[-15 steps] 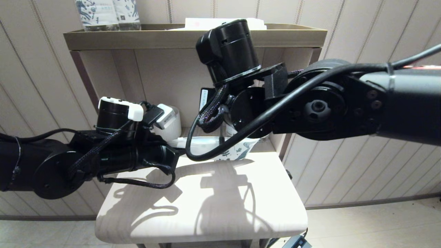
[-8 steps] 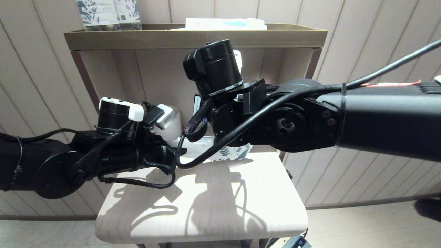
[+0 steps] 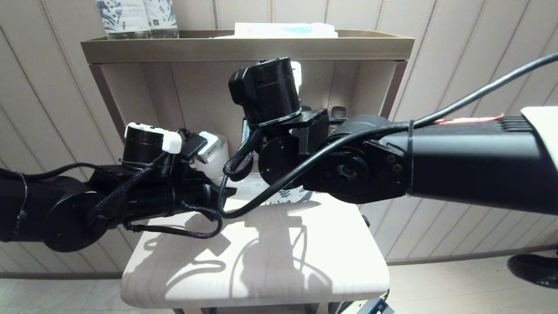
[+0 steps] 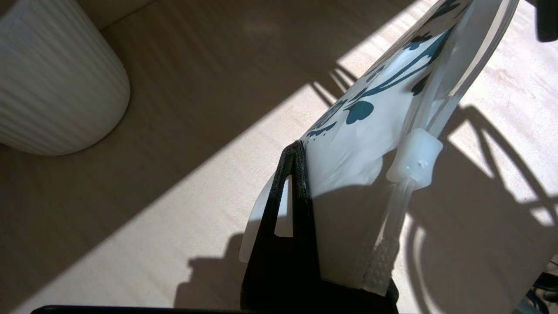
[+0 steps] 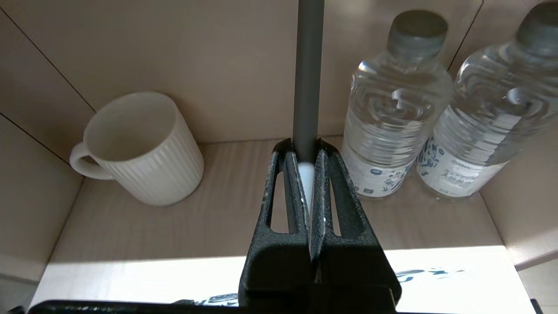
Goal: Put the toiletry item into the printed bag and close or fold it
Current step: Place the toothbrush in the storage bag
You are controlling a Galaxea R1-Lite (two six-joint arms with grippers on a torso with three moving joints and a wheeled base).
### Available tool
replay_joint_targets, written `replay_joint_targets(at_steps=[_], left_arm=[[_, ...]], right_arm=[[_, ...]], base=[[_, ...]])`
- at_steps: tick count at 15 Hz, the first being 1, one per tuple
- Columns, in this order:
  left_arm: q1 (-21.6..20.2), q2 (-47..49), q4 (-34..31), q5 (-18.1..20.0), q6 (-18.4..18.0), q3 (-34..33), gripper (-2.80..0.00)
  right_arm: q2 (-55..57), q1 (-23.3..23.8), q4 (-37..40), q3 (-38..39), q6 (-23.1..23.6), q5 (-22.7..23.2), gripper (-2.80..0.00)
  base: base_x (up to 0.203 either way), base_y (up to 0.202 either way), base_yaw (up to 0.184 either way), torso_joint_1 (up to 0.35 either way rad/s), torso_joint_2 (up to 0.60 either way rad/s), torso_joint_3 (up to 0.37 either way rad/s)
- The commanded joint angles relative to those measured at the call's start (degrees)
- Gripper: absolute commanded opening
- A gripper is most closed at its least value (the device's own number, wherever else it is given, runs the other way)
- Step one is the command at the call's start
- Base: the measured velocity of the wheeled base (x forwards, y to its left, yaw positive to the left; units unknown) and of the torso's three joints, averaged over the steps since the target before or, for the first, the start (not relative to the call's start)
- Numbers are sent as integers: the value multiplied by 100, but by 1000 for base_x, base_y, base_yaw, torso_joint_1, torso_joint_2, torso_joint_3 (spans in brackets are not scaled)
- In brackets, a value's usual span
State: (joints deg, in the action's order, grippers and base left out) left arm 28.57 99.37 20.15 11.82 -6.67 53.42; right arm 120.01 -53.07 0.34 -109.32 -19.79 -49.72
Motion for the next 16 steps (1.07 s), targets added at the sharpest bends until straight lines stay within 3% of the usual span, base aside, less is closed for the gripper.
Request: replay_joint_targets(at_steps=[1,9,16], left_arm=[[-1,38,24,4,34,19,-280],[-1,38,24,22,69,55,-280],[-1,30,33,66,78,46,-280]], right_arm=[[-211,-87,-247,197,111,-136,-280],[55,-83,-2330,965,1365,-222,-280],[121,-55,-2829,1482,1462,-222,-280]], base=[[0,0,0,0,0,0],[0,0,0,0,0,0],[0,0,0,0,0,0]])
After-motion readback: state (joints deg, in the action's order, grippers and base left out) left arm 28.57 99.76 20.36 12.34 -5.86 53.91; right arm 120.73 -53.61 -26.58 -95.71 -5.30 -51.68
